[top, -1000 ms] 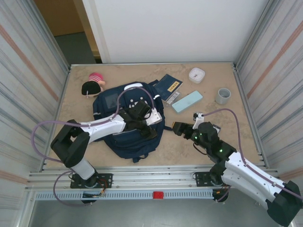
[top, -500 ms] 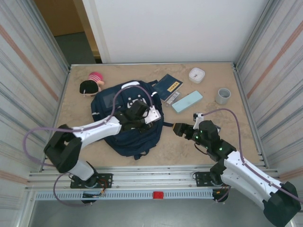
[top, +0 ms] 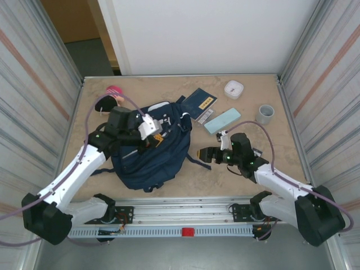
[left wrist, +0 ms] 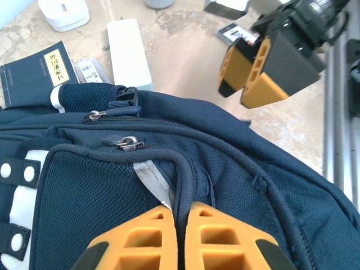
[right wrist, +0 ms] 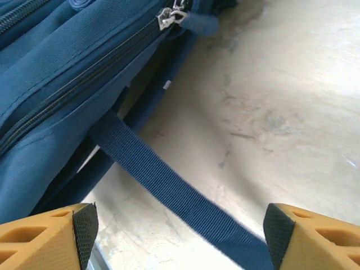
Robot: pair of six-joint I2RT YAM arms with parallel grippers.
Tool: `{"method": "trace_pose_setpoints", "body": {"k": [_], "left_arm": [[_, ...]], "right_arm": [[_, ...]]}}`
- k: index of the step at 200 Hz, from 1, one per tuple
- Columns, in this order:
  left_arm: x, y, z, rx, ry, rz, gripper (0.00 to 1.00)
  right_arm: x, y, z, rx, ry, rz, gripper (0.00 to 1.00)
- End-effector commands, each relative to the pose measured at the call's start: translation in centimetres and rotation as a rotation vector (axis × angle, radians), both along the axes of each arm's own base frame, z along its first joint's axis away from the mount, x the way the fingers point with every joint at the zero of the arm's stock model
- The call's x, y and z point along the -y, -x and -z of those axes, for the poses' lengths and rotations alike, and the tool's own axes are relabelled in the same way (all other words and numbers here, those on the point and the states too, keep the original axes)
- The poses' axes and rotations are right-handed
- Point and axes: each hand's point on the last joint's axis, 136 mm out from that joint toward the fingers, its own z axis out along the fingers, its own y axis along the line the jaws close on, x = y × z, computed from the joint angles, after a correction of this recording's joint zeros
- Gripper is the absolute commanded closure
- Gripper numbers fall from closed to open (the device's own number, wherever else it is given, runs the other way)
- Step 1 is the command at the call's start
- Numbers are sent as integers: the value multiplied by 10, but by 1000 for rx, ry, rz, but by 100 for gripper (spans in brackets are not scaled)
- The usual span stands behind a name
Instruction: Pack the student bag
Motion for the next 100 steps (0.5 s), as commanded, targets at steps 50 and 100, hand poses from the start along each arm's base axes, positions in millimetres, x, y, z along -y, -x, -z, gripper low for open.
{"method": "trace_pose_setpoints", "body": {"k": [50,100], "left_arm": [[-16,32,-75,51,246,177,100],[-18,34,-81,51,281,199,100]], "right_arm": [[-34,-15,-31,376,32,-296,29],[-48,-31,-33,465,40,-347,35]]}}
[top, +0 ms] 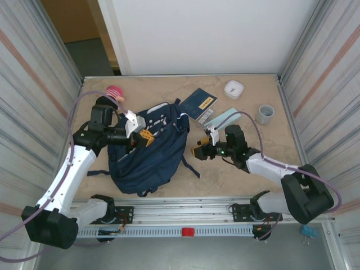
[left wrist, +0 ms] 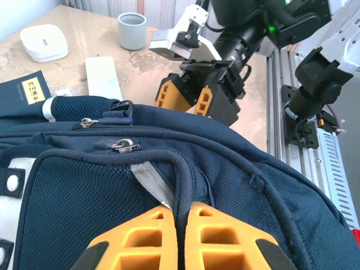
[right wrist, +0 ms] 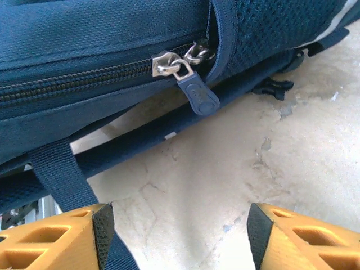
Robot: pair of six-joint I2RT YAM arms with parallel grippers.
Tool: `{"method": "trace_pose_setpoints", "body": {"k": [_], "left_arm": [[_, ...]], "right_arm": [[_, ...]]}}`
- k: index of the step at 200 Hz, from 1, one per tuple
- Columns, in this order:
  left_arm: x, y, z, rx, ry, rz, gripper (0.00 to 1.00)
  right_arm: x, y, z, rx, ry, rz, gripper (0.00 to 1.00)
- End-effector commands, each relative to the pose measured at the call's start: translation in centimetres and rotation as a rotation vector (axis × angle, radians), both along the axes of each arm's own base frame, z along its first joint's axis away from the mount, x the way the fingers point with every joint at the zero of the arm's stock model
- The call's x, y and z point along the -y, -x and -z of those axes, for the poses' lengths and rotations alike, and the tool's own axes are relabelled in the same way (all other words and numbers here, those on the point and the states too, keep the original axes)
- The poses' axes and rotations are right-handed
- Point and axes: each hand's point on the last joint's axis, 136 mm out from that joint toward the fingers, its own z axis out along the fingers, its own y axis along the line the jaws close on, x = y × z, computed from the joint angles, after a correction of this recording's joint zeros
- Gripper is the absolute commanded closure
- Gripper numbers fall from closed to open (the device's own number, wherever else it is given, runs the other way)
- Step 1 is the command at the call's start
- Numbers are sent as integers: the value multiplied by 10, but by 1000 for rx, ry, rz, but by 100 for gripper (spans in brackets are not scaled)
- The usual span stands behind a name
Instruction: Pack the student bag
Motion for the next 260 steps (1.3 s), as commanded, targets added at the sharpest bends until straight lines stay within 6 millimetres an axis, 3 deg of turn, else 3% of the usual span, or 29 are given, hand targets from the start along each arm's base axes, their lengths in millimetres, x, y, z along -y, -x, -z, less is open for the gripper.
{"method": "trace_pose_setpoints", "body": {"k": [1,66,109,150,200,215,237,260], "left_arm": [[6,15,-47,126,115,105,100],[3,20,-52,138,111,109,100],[1,15,-46,147,90,82,100],[0,17,-42,145,93,77,100],[-2,16,-44,162,93,67,100],[-3,14,-44,163,89,58,100],[-3,15,-45,161,101,68,100],[-2,17,-48,158,118,82,100]], "right_arm": [[-15,-10,-22,135,-24,-82,35],[-36,-18,-22,226,-34,-220,40],[-37,-11,-28,238,-57,-268,57],[-36,-3,-37,242,-73,-298,83],[-31,-2,-42,242,-79,-309,96],[-31,-2,-41,242,-74,-307,95],[-31,-2,-38,227,-69,-317,63],[-35,-2,-29,182,-63,-356,45]]}}
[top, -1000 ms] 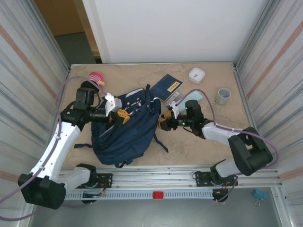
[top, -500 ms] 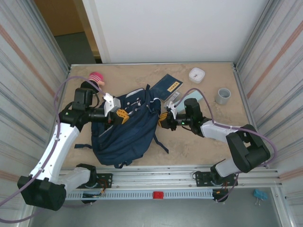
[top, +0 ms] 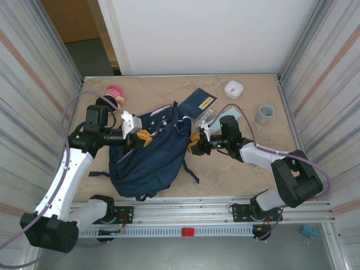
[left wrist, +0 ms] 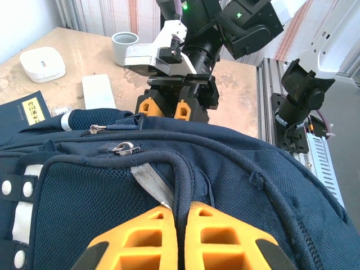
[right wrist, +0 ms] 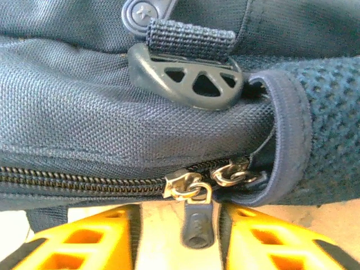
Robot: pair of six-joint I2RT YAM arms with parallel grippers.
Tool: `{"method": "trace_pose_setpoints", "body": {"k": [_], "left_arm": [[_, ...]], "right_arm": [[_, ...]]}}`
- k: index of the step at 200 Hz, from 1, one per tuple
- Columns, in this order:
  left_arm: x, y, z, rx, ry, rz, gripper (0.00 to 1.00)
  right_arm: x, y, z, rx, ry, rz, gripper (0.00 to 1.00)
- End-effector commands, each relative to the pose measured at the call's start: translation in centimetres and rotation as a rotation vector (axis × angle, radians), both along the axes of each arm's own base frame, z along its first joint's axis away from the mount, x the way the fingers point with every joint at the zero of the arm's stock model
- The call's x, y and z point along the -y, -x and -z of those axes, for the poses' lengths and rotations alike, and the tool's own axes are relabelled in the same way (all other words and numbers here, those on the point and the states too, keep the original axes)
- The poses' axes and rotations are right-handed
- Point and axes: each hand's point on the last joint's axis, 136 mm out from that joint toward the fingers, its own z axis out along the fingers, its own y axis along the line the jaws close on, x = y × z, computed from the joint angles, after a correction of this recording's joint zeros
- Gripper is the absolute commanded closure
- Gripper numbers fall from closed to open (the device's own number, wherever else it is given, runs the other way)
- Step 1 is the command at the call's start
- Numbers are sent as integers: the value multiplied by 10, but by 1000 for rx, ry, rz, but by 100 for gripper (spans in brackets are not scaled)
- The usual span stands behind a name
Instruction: Pack the student bag
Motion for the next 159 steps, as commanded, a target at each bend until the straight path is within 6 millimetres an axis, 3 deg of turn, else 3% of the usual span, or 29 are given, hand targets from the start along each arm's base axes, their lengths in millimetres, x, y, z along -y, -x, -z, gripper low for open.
{"method": "trace_pose_setpoints", "body": {"k": [1,16,43,90,159], "left_arm": [[4,8,-31,117,86,67,100],[4,9,-33,114,94,74,100],[4,10,-34,110,103,79,100],[0,4,-29,118,76,45,100],[0,1,-26,121,71,35,100]], "right_arm": [[-5,-2,-7,2,-10,-59,44],[-8,-4,-6,-7,-18,-79,37],[-11,-6,-10,16,-34,-101,37],[-3,1,-15,7,-42,-105,63],[1,7,-23,6,-61,-120,81]]}}
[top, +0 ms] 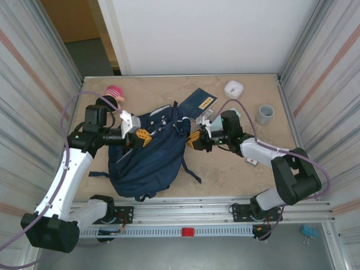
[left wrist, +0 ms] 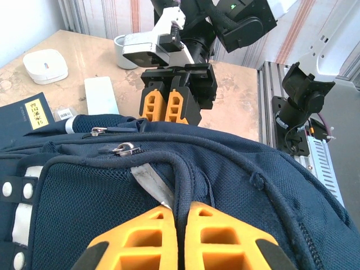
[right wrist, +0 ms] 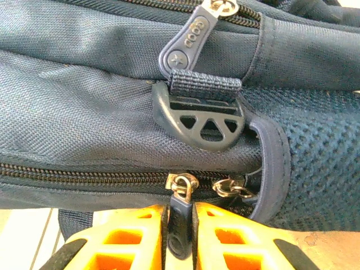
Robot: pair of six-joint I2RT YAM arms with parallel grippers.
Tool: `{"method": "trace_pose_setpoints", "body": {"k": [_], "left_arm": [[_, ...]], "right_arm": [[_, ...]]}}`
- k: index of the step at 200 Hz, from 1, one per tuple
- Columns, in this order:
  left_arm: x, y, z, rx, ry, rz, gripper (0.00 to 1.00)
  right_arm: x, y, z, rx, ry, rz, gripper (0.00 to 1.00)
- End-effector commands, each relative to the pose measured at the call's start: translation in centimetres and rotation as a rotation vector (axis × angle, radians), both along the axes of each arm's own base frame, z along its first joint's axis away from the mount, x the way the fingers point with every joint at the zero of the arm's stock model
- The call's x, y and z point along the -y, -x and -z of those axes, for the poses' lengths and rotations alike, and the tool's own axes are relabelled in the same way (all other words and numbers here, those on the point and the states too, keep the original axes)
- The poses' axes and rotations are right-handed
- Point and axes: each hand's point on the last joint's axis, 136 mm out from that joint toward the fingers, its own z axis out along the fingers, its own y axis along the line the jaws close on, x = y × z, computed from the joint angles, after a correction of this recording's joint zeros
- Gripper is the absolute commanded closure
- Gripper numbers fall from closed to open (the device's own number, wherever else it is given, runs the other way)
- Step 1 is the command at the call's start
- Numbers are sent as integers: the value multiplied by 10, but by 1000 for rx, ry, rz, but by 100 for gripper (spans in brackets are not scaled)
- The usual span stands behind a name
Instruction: Pack the student bag
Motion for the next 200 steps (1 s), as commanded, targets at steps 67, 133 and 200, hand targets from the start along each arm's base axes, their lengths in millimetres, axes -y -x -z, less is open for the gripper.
{"method": "trace_pose_setpoints", "body": {"k": [67,133,200], "left_arm": [[3,7,-31,126,85,59,100],[-3,-11,-18,120,31,-44,100],[-21,-52,19,194,-201,-351,100]], "right_arm": [[-3,2,-1,-43,-27,-52,75],[1,3,-6,-44,-30,-20,98],[3,26,-19,-117,12,7,100]]}}
